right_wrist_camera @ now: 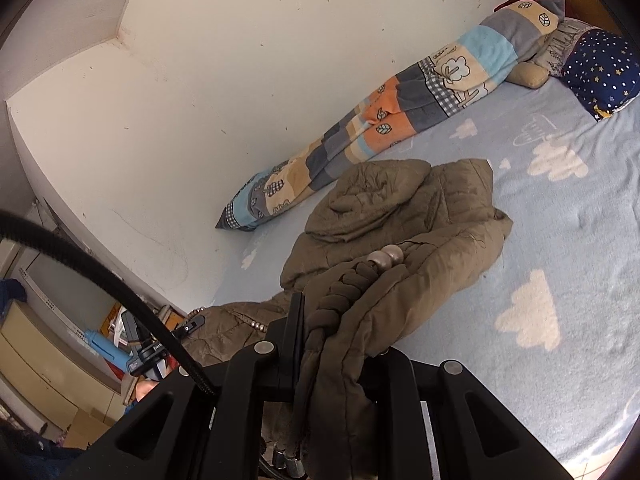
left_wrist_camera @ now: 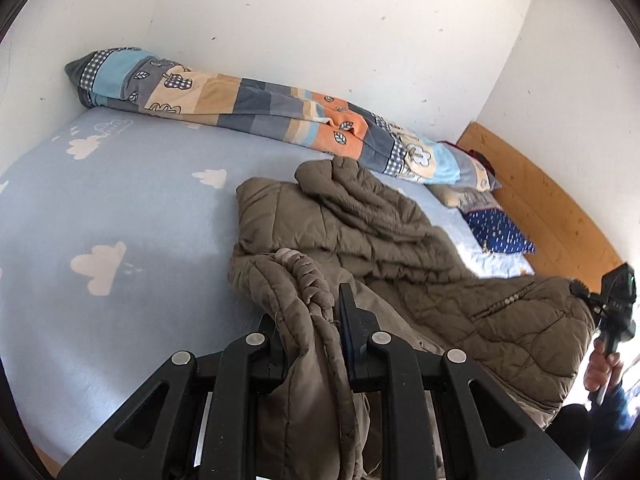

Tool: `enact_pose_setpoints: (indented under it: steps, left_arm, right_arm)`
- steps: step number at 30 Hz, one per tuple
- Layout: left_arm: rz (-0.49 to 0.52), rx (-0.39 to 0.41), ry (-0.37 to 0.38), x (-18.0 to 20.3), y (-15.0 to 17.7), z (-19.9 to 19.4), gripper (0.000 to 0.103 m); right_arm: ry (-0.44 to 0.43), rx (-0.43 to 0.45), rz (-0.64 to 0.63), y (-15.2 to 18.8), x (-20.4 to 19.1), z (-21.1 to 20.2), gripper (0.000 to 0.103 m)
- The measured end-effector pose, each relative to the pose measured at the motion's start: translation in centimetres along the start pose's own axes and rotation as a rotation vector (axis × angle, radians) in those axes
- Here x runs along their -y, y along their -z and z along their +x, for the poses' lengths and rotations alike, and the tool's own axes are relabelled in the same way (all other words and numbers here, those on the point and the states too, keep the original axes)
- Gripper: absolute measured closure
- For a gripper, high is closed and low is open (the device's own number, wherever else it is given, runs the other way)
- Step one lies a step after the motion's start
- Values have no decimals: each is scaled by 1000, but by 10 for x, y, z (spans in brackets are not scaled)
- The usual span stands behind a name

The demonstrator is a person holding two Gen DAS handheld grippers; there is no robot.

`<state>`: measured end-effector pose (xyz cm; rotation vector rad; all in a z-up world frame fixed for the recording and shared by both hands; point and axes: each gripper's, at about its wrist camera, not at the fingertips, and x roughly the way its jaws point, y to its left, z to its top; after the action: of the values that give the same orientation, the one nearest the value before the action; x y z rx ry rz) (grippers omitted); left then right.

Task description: Fold large clothes

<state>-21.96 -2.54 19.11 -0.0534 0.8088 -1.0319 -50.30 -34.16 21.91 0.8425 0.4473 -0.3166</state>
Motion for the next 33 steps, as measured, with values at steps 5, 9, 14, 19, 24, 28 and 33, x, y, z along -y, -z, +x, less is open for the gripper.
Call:
enact_pose_setpoints:
  steps: [5, 9, 14, 19, 24, 28, 33]
  left_arm:
    - [-19, 14, -12, 2, -29, 13, 85]
    - [-45, 19, -11, -2, -50, 22, 85]
    - [-66, 25, -5, -6, -72, 37, 84]
    - [-87, 41, -20, -7, -86, 48, 84]
    - [-89, 56, -50, -5, -93, 59, 84]
    - [-90, 58, -81, -4, -99, 72, 84]
    - [-96, 65, -99, -4, -107, 83, 84]
  right_arm:
    - [3, 32, 7, -23, -4, 5, 87]
    - [-10, 53, 1, -38, -6, 10, 87]
    - [-25, 80, 22, -57, 1, 20, 87]
    - [-30, 103, 46, -72, 5, 26, 87]
    - [-19, 123, 75, -82, 13, 33, 87]
    - [0, 135, 78, -87, 17, 40, 87]
    - [16, 149, 78, -99, 19, 53, 87]
